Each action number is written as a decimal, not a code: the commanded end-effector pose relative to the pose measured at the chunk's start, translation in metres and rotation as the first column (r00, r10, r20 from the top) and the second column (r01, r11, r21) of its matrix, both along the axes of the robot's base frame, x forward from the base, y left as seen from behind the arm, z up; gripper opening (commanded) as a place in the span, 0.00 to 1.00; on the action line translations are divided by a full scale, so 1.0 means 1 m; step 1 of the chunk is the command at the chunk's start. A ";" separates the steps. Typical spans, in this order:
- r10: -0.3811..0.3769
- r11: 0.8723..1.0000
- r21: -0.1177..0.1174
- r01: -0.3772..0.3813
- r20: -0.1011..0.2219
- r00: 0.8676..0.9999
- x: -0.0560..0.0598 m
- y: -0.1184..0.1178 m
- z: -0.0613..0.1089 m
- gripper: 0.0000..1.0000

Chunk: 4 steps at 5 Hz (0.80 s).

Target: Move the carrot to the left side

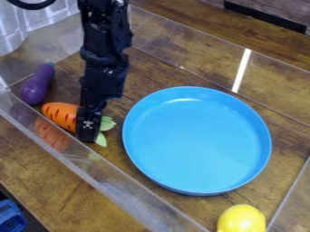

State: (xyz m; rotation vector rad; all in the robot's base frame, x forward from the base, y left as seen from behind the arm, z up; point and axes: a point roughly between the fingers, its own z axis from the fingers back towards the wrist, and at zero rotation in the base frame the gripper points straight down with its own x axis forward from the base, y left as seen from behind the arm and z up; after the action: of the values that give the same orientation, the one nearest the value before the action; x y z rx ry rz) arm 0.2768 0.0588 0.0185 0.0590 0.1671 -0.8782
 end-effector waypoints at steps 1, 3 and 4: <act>0.037 0.999 -0.002 -0.037 0.020 0.999 0.002 0.012 0.003 1.00; 0.042 0.999 -0.009 -0.041 0.029 0.999 0.005 0.015 0.003 1.00; 0.044 0.999 -0.013 -0.044 0.033 0.998 0.006 0.016 0.003 1.00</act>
State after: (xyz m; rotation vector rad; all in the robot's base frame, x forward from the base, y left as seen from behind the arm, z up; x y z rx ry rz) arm 0.2810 0.0673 0.0186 0.0530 0.1493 -0.8592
